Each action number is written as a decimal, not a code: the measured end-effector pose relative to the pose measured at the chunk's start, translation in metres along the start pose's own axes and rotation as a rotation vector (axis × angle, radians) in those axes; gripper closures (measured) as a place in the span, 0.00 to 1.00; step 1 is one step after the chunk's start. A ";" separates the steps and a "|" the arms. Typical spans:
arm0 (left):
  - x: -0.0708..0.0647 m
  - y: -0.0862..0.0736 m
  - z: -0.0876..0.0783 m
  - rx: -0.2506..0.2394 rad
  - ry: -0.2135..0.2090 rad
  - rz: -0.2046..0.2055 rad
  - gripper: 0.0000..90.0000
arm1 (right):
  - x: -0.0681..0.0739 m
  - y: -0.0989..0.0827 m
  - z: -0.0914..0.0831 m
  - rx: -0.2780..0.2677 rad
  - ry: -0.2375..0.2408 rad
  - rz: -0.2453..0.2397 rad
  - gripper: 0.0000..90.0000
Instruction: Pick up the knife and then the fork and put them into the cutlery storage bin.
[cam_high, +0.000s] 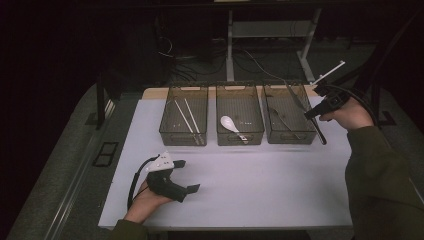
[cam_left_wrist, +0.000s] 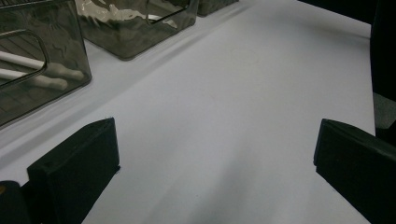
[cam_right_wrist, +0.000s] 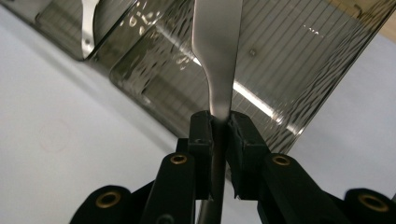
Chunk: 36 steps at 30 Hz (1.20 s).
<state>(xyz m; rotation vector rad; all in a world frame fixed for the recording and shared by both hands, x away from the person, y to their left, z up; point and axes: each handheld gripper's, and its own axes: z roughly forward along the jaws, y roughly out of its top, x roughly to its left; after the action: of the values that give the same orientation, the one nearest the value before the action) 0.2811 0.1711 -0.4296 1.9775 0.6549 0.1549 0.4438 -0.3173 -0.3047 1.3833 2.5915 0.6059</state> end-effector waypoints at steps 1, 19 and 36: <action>0.000 0.000 0.000 -0.002 -0.001 -0.001 0.00 | -0.001 0.004 0.001 -0.001 -0.007 0.003 0.89; 0.000 0.000 -0.001 0.000 -0.003 0.002 0.00 | -0.025 0.051 0.042 -0.018 -0.057 0.063 0.89; 0.001 -0.001 0.000 0.006 -0.009 -0.002 0.00 | -0.037 0.038 0.096 0.081 -0.060 0.115 0.89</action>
<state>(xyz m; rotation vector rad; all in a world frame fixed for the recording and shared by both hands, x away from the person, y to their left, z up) 0.2814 0.1715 -0.4304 1.9816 0.6523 0.1425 0.5232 -0.3019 -0.3792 1.5588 2.5294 0.4721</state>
